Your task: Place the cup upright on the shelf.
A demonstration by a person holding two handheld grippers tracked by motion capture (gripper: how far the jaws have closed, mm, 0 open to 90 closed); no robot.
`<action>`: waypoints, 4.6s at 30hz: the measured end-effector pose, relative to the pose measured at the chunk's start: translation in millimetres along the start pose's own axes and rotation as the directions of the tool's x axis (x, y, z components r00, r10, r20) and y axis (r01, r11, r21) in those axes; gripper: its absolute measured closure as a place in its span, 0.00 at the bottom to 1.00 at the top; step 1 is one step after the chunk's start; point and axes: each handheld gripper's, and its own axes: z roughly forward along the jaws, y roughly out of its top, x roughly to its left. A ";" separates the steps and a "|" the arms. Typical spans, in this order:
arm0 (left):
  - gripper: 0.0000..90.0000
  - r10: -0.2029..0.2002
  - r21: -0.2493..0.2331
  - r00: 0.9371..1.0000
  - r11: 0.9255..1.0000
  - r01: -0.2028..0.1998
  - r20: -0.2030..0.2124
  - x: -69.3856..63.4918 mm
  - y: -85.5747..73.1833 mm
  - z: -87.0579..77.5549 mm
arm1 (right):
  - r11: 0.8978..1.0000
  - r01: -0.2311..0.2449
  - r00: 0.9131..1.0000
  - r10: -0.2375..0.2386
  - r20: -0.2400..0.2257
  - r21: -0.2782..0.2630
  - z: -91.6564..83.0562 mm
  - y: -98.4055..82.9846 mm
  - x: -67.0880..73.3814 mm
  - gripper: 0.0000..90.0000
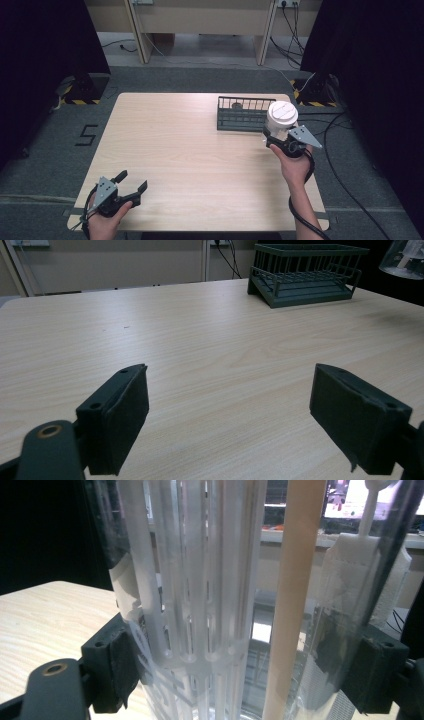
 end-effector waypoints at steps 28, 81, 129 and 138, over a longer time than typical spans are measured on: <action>0.17 -0.004 -0.001 1.000 1.000 0.004 0.002 0.7 0.1 -0.2 | 1.000 -0.002 1.000 0.002 -0.007 -0.009 33.5 21.1 6.3 0.20; 0.17 -0.014 -0.001 1.000 1.000 0.014 0.004 1.6 -0.3 0.9 | 1.000 0.001 1.000 -0.001 0.001 -0.013 89.4 57.3 3.9 0.20; 0.17 -0.013 -0.002 1.000 1.000 0.013 0.007 1.8 0.0 0.5 | 0.999 0.004 1.000 -0.004 0.013 0.044 137.6 64.4 6.5 0.20; 0.17 -0.011 -0.002 1.000 1.000 0.011 0.007 1.5 -0.1 0.9 | 0.998 -0.013 1.000 0.012 0.020 0.062 146.0 59.2 6.0 0.20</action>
